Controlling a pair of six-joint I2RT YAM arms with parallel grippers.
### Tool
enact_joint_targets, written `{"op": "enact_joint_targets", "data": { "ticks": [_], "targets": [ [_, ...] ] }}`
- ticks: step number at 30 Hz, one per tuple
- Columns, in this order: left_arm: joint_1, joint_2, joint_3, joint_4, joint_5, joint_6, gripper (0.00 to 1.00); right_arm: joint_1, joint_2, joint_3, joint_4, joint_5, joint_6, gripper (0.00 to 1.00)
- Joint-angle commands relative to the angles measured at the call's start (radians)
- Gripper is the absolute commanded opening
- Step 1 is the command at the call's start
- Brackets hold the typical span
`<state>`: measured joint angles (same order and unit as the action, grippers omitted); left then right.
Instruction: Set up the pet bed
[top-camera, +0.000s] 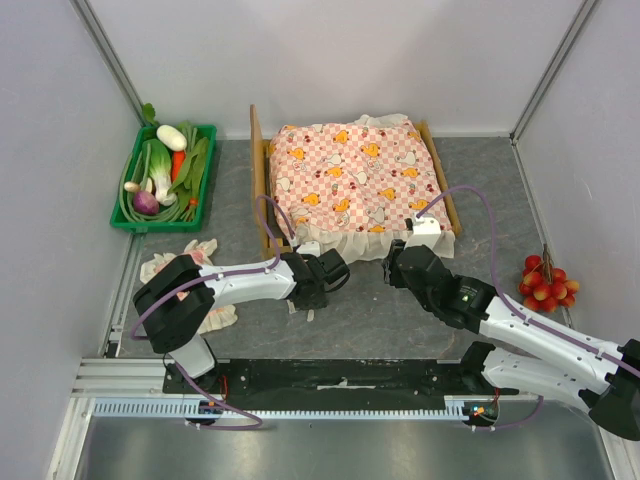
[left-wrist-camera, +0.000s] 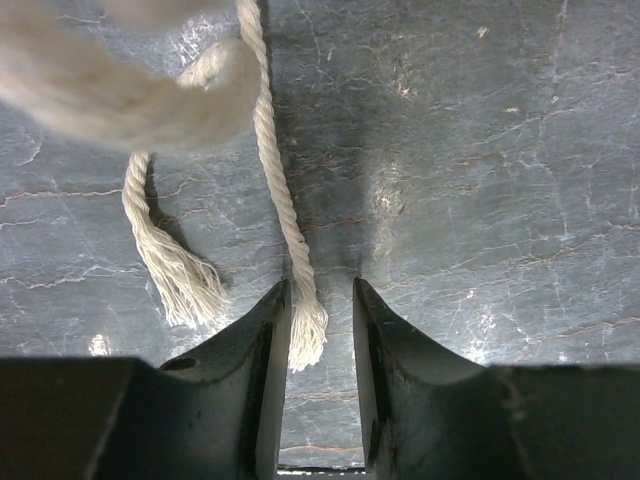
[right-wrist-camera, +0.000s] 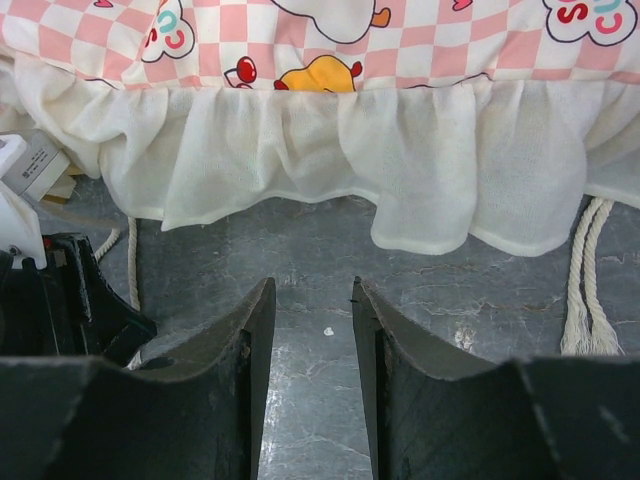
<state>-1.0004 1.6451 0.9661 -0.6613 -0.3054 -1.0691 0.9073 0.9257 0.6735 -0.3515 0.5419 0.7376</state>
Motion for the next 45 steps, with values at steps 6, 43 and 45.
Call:
{"op": "enact_joint_targets", "data": {
  "ticks": [6,43,45],
  "targets": [
    [0.003,0.021,-0.027,0.04,-0.014,0.001,0.31,-0.01,-0.008,-0.003,0.039,-0.005,0.008,0.44],
    [0.161,-0.384,-0.199,0.144,0.04,0.074,0.02,-0.013,0.195,-0.017,0.385,-0.421,-0.063,0.4],
    [0.17,-0.404,-0.225,0.15,0.052,0.075,0.02,-0.015,0.254,-0.008,0.448,-0.457,-0.043,0.42]
  ]
}}
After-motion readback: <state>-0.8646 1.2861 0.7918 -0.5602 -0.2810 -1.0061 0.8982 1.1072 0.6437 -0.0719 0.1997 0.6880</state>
